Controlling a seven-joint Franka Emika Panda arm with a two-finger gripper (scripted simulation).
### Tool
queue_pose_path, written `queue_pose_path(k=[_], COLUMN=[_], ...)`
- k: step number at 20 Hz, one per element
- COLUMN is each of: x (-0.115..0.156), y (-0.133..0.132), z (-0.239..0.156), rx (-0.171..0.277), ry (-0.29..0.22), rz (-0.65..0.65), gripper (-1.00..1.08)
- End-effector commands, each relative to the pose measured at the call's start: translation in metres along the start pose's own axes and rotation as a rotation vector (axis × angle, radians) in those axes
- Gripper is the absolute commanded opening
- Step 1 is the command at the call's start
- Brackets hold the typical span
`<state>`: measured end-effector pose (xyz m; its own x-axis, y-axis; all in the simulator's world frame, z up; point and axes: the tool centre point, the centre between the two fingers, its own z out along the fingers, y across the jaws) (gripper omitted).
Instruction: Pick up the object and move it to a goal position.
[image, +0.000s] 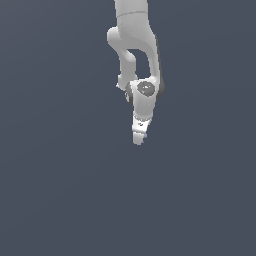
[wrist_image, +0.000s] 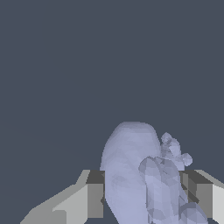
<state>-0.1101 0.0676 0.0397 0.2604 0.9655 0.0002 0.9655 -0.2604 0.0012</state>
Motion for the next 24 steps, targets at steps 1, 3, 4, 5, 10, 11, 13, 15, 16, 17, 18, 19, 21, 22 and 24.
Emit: queue_pose_path(k=[1, 3, 4, 5, 10, 11, 13, 15, 16, 17, 18, 19, 21, 22, 24], x=[0.000, 0.000, 0.000, -0.001, -0.011, -0.015, -0.023, -0.032, -0.038, -0.044, -0.050, -0.056, -0.067, -0.072, -0.081], y=[0.000, 0.000, 0.000, 0.000, 0.005, 0.006, 0.009, 0.013, 0.015, 0.018, 0.020, 0.023, 0.028, 0.030, 0.034], z=[0.001, 0.000, 0.000, -0.001, -0.011, -0.014, -0.022, -0.031, -0.037, -0.042, -0.049, -0.055, -0.066, -0.070, -0.079], rx=[0.001, 0.000, 0.000, 0.000, 0.000, 0.000, 0.001, 0.001, 0.001, 0.001, 0.001, 0.001, 0.001, 0.001, 0.001], ry=[0.000, 0.000, 0.000, 0.000, 0.000, 0.000, 0.000, 0.000, 0.000, 0.000, 0.000, 0.000, 0.001, 0.001, 0.001], rz=[0.000, 0.000, 0.000, 0.000, 0.000, 0.000, 0.000, 0.000, 0.000, 0.000, 0.000, 0.000, 0.000, 0.000, 0.000], gripper=[-1.00, -1.00, -1.00, -1.00, -1.00, -1.00, -1.00, -1.00, -1.00, -1.00, -1.00, -1.00, -1.00, -1.00, -1.00])
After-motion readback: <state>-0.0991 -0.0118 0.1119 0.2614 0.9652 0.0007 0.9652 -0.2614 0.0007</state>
